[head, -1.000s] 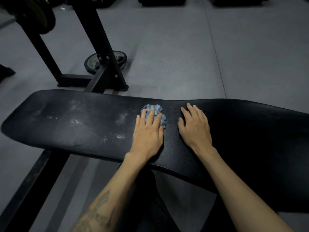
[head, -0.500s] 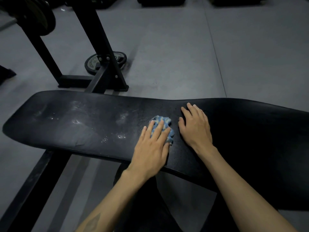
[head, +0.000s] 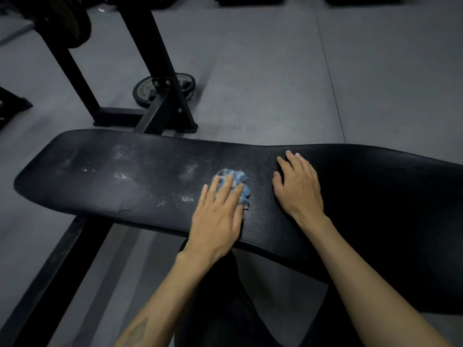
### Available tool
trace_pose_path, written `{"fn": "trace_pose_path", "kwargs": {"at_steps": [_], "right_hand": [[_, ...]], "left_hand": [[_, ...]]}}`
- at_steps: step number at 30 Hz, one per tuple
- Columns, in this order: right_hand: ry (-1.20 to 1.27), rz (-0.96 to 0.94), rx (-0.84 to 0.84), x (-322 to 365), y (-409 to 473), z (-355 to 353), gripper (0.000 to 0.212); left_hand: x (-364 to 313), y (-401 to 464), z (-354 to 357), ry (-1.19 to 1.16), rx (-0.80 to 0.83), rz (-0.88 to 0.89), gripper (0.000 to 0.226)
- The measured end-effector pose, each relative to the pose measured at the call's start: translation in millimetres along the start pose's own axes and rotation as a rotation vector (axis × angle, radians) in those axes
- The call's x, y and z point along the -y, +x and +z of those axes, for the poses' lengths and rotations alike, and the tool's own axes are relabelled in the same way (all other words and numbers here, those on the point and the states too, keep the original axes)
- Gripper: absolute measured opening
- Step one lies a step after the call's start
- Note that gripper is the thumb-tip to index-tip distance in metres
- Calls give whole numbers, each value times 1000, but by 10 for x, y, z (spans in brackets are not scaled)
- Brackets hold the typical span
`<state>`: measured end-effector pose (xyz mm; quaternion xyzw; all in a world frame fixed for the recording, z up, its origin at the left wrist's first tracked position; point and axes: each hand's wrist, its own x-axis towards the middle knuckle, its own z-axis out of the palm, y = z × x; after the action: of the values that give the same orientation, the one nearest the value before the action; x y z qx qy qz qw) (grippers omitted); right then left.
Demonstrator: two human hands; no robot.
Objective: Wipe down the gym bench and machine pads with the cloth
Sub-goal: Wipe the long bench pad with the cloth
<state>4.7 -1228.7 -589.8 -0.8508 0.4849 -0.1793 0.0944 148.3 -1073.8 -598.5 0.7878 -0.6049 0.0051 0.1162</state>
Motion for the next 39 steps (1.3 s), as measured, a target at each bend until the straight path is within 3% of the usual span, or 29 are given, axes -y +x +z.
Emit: {"fn": "trace_pose_path", "kwargs": {"at_steps": [2,7,13,19,25,30,35,39], "right_hand": [[-2,-2,-2,1,2,3,49],[-8,-17,-27,4,-15,16,46],[-180,-158,-56,134,33,57,44],[-24,-19,-31,391,52,167,45],[-16,-3,-26,405,49,201,48],[-13,-1,-23,415,46,181,49],[3,12,-29,425,44,206,48],[-11,7,-21,429,46,187,49]], "left_hand": [[-96,12,8,-17,0,-56,60],[-133,-220,21,15,-5,126,54],[-73,-162,20,-25,-85,-87,54],[97,-319,7,28,-72,109,51],[319,-277,-32,-37,-128,-148,51],[489,-330,-43,-1,-85,72,50],[603,-228,-70,-61,-134,-147,51],[483,-304,-65,-56,-88,14,51]]}}
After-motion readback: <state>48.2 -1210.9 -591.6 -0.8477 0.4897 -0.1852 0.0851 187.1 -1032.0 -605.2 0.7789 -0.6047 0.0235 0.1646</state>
